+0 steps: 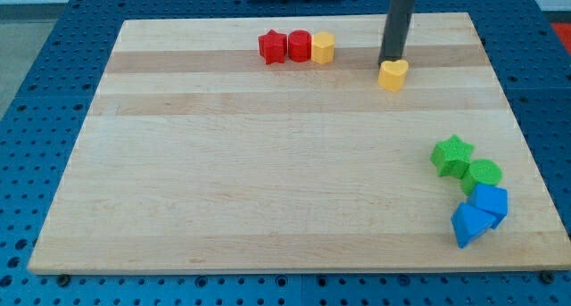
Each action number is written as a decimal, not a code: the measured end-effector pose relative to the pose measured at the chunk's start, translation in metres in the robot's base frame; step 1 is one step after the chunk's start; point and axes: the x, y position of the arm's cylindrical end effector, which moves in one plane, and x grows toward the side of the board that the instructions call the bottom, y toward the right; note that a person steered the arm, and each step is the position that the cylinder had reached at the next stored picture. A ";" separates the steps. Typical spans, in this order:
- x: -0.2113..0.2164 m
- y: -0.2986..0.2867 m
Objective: Push the green circle closer to the blue cube
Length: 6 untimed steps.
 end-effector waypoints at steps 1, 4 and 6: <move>0.006 0.009; 0.089 -0.004; 0.104 -0.037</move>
